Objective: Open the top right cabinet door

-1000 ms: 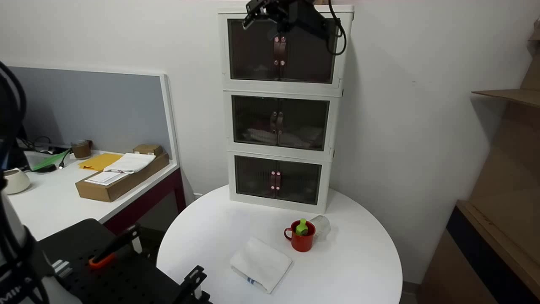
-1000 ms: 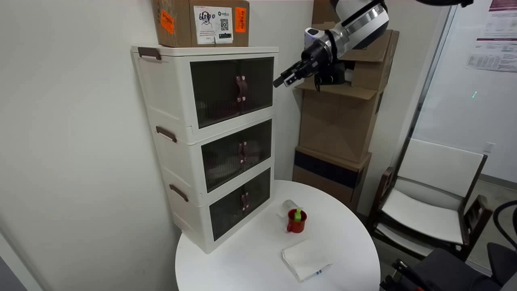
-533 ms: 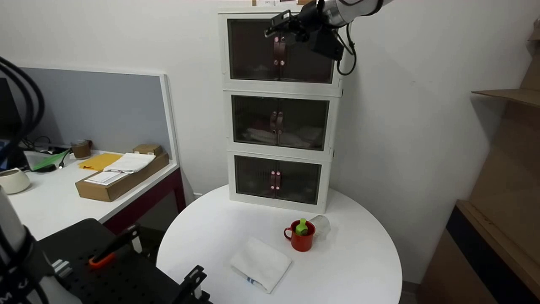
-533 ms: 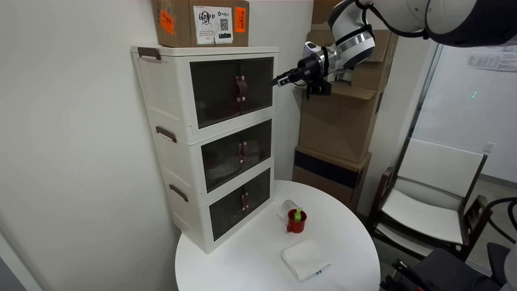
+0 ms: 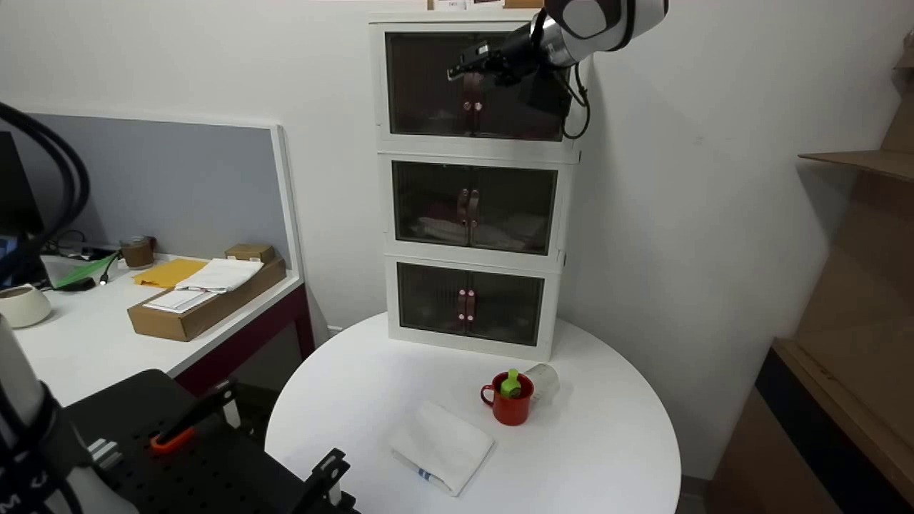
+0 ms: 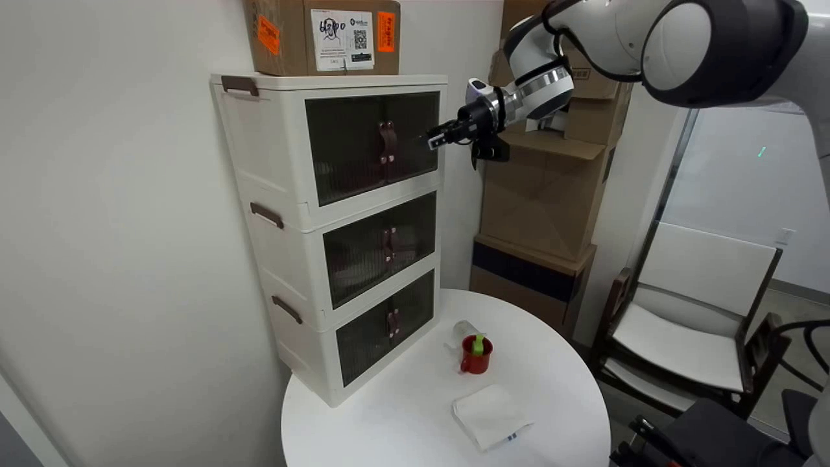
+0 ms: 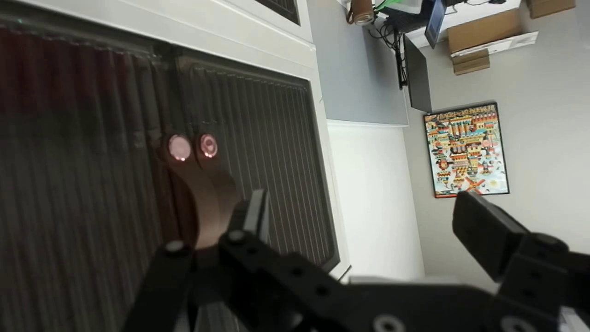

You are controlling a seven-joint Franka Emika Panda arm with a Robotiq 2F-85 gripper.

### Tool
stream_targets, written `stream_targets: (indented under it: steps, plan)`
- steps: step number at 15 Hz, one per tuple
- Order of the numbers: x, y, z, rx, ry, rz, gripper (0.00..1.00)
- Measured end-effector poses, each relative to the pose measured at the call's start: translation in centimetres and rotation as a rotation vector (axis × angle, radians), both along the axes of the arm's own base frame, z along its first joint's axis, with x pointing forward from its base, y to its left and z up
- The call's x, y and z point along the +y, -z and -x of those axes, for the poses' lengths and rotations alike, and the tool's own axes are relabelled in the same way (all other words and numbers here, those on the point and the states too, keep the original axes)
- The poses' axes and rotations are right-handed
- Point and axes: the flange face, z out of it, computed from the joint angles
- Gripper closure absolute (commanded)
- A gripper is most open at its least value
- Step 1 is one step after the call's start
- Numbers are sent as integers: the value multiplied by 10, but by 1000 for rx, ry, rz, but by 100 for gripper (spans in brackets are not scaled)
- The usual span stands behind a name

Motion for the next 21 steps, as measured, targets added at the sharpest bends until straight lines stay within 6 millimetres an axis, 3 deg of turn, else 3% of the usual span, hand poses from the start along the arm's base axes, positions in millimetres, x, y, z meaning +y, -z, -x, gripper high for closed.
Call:
stream_targets:
  steps: [7, 16, 19, 21]
  plan:
    - [-10, 7, -26, -25, 64, 32, 0]
    - [24, 10, -41, -2, 43, -6, 0]
    - [25, 11, -42, -3, 40, -7, 18]
    - [25, 12, -43, -4, 41, -6, 6]
